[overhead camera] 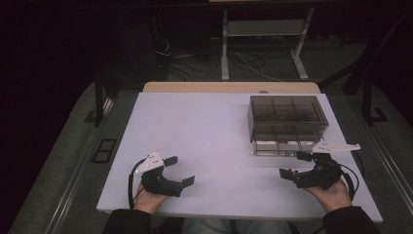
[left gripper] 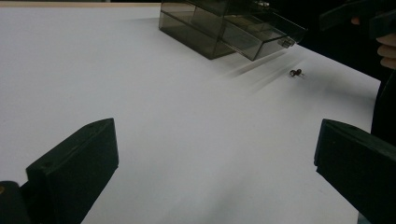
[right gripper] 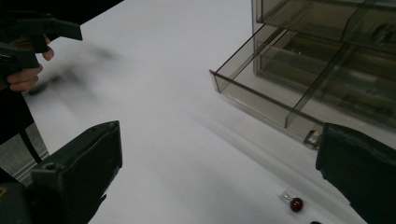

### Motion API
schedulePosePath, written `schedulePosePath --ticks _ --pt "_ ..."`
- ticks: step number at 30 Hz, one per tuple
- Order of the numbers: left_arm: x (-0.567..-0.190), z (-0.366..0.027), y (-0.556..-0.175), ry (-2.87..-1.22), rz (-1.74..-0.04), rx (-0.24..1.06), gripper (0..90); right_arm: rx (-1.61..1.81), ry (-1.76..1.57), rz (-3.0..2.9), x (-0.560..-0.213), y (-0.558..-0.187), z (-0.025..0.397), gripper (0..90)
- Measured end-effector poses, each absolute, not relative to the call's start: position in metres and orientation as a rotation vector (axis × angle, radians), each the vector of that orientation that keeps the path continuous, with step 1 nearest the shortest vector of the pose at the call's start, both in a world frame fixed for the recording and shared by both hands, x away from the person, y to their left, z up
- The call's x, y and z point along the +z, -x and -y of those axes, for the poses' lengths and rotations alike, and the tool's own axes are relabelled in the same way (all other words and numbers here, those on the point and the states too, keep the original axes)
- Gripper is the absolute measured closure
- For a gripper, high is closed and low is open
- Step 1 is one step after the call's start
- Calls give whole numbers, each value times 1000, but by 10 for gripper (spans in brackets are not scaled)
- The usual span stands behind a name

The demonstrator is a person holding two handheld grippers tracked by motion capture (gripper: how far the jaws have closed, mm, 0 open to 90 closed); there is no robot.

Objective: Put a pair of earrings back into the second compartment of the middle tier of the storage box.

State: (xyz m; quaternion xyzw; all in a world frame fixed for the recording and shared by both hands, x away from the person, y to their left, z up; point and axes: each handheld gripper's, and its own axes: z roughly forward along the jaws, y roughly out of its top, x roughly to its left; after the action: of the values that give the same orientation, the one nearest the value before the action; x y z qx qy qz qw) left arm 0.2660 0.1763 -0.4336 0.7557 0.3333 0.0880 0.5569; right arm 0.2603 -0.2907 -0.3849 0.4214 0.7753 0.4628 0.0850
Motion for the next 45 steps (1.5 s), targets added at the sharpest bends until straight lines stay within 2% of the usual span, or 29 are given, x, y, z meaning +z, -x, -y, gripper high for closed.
schedulePosePath --ticks 13,34,36,38,43,45 --pt "-434 -177 -266 -1785 -789 207 0 1304 -1320 -2313 -378 -268 313 2" --pt "-434 -176 -267 -1789 -788 204 0 1081 -1399 -2501 -412 -284 317 2" --pt "-434 -175 -267 -1791 -786 204 0 1045 -1403 -2515 -416 -285 317 27" --pt "-434 -175 -267 -1794 -785 205 0 1046 -1375 -2532 -420 -285 319 137" --pt "-434 -175 -267 -1794 -783 208 0 1006 -1388 -2531 -425 -288 320 158" --pt "-434 -175 -267 -1794 -783 208 0 985 -1387 -2523 -427 -290 321 228"
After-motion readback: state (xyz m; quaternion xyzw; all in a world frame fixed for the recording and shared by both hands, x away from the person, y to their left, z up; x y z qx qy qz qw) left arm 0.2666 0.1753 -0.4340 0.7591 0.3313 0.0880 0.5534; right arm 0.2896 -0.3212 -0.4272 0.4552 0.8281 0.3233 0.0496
